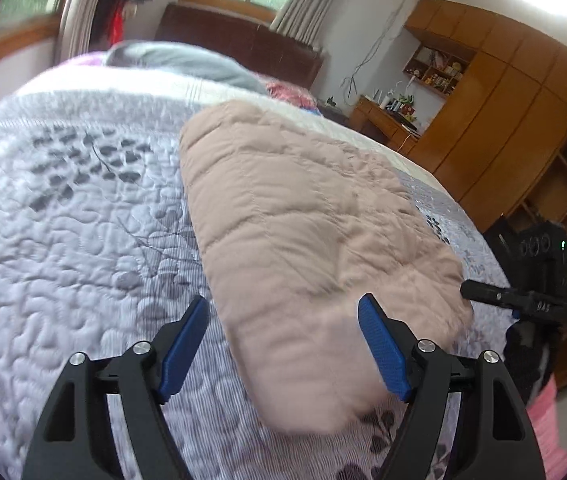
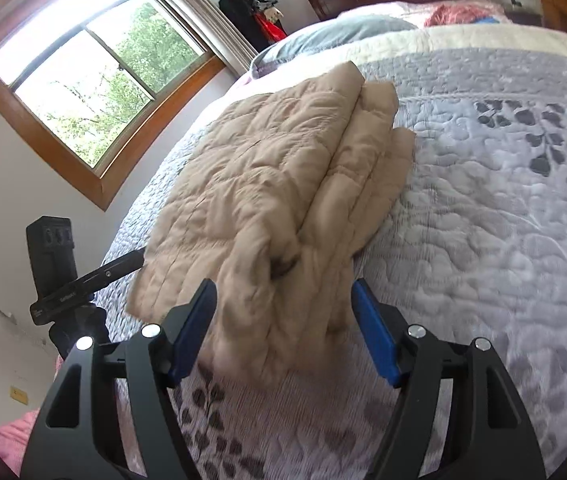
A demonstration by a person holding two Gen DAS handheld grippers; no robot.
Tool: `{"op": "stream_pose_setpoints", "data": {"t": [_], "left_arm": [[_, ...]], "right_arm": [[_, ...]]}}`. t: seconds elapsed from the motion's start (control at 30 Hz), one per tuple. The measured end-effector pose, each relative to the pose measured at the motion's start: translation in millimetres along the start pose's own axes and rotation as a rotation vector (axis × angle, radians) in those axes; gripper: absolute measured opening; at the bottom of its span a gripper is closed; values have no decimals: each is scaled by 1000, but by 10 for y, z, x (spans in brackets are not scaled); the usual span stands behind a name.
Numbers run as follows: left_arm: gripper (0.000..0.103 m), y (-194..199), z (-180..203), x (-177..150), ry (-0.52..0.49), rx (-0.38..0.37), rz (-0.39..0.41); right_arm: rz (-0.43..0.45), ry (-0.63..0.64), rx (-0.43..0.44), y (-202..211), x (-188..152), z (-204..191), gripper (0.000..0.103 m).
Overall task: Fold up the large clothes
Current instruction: 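Open both tools to release the folded coat and withdraw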
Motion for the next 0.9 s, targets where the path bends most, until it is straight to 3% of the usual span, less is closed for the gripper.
{"op": "stream_pose_setpoints", "data": {"t": [0.17,0.4,0.6,0.67,0.83,0.9], "left_arm": [[79,94,66,-230,-51,55,20],[82,-124,-104,-323,-44,99,-23],[81,76,33,-358,-77,145,13],[83,170,124,-395,-106,183,32],[97,333,284,-517,-127,249,49],[99,420,347,-580,-131,282,77]], "right_arm": [[-31,22,-76,-118,-90,-83,70],[-93,-57,-80,-404,-224,137,69],[-59,-15,-138,-163,-190,-64,67],[-54,24,-203,-47,-181,-220,69],[-45,114,-345,136,-287,-588,91],[-37,142,-391,194,-337,-693,91]]}}
Point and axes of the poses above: each gripper's, at about its wrist camera, not at the fingertips, and y roughly against the way its jaws point, z to its right, x to its top, the point moved 1 cm from there along -y, roughly the way its jaws point, and after that the axes turned 15 degrees about y, right-handed, at the moved point
